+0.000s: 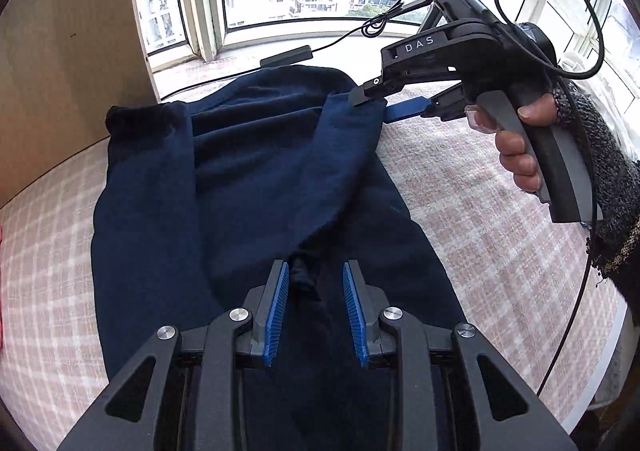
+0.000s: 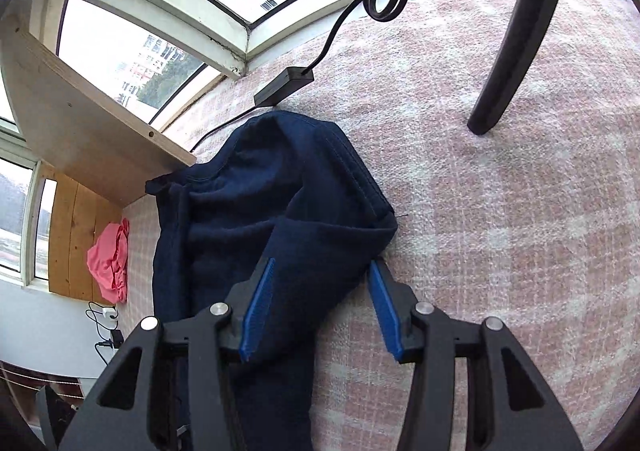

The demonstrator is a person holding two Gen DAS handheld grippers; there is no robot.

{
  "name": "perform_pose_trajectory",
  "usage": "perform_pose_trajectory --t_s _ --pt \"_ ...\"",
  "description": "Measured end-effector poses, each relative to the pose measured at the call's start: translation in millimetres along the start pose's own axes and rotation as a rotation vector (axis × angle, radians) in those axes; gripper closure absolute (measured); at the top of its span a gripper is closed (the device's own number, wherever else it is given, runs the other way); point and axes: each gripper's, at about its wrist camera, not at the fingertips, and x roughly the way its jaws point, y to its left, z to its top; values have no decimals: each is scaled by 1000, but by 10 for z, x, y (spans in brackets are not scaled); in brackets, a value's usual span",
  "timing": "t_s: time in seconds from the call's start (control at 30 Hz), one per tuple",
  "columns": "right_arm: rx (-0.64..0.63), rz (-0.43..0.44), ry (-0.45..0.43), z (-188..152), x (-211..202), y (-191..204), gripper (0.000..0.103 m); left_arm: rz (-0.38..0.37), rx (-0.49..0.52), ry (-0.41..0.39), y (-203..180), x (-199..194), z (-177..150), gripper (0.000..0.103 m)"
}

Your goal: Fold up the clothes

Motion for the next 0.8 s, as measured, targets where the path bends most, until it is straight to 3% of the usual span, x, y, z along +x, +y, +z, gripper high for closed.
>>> perform_pose_trajectory --t_s 0.03,0.07,0.13,0.3,0.33,0.37,0.4,0.43,0.5,0.53,0.6,0.63,0.7,0.8 --pt "-10 1 -9 16 -3 7 61 -4 -9 11 20 82 44 76" --pt "-25 5 -14 33 -1 22 76 -11 -20 19 44 139 68 76" --pt "-59 -1 -33 67 -25 91 96 -28 -31 19 80 166 73 76" --pt "-238 -57 -115 183 -128 621 96 -43 -52 -3 172 56 30 76" --pt "-276 -46 -123 219 -118 764 96 -48 -57 -5 190 46 19 76" --pt "-301 23 -89 280 -25 921 94 -48 -67 -5 209 45 11 76" --pt "-329 90 -11 350 100 1084 92 -45 -73 -8 226 44 10 76" --pt "-354 123 46 411 185 1223 82 -43 -79 -13 242 43 9 76" --pt "-387 40 45 482 137 1365 80 -55 -97 -24 278 60 25 76" --pt "-395 36 -8 476 10 1350 80 -51 -99 -30 284 71 34 75" --pt "-401 15 -81 411 -216 1188 68 -54 -87 -23 283 132 58 74" --pt "-407 -21 -99 378 -283 1095 57 -48 -71 -19 268 157 59 73" --pt "-410 -120 -80 342 -250 908 56 -36 -38 -18 232 188 57 71" --pt "-279 -117 -5 407 -108 590 56 -26 -3 -21 187 218 67 63"
